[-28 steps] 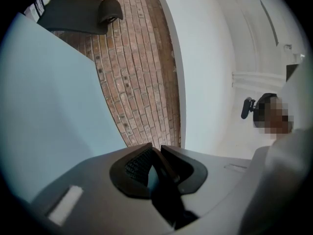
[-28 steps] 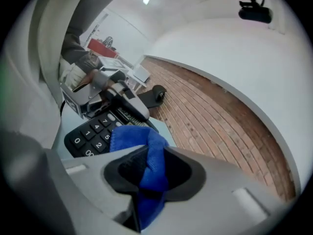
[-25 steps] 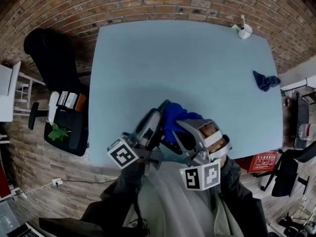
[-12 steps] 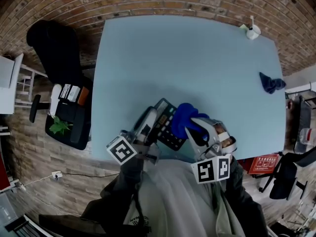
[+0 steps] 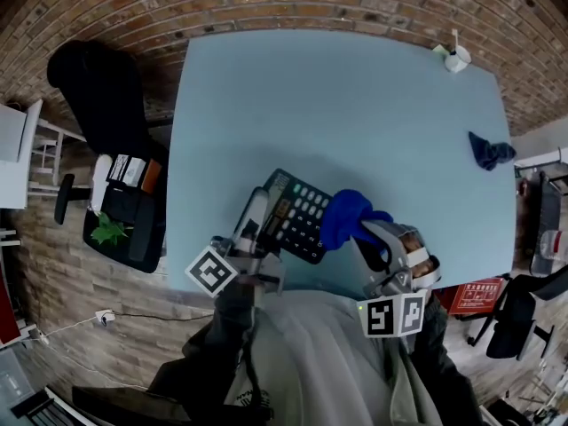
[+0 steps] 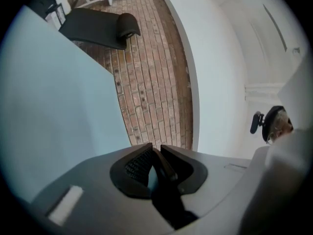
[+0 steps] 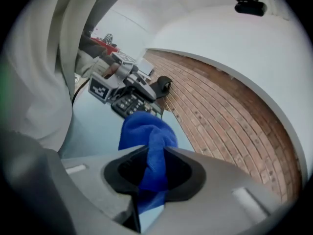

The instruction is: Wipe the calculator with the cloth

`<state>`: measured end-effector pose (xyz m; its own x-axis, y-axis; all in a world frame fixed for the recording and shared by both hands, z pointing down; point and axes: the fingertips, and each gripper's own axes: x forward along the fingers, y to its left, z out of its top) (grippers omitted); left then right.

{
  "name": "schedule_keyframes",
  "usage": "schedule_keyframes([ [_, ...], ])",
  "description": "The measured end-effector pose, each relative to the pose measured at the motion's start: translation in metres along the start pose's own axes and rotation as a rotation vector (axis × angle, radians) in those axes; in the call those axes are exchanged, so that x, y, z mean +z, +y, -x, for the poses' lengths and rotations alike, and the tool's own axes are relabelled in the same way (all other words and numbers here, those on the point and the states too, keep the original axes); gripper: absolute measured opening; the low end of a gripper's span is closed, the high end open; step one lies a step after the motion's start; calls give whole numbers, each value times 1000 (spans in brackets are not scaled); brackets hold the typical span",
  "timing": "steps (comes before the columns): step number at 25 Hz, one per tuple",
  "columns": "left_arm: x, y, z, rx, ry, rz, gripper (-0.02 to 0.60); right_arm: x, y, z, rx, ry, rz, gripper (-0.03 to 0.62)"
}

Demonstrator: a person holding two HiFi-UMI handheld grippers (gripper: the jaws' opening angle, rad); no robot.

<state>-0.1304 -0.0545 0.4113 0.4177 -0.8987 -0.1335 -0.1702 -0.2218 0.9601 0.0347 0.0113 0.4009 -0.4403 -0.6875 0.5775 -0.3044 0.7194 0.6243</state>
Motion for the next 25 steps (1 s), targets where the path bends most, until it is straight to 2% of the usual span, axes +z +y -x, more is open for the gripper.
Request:
schedule_keyframes([
  [2, 9, -4, -1, -19, -53, 39, 46, 5, 4, 5, -8, -17, 9, 94],
  [6, 14, -8, -4, -24, -127, 84, 43, 54, 32, 18, -30, -155, 48, 94],
  [8, 16, -12, -6, -46, -149, 140, 41, 68, 39, 21, -43, -214, 41, 94],
  [10, 13, -19, -9, -74, -147, 164, 41, 72, 45, 20, -33, -241, 55, 94],
  [14, 4, -16, -10, -73, -107, 129, 41, 63, 46, 19, -41, -239, 119, 94],
  [18, 2, 3, -11, -26, -80, 52, 40, 38, 17, 23, -103, -217, -17, 94],
  [20, -8, 10, -16, 3, -52, 8, 43, 39, 7, 23, -113, -226, -48, 94],
  [23, -32, 11, -23, 22, 17, -46, 46, 60, 22, 7, -55, -225, 21, 94],
  [25, -39, 9, -24, 40, 56, -111, 46, 73, 38, -8, -12, -215, 97, 94],
])
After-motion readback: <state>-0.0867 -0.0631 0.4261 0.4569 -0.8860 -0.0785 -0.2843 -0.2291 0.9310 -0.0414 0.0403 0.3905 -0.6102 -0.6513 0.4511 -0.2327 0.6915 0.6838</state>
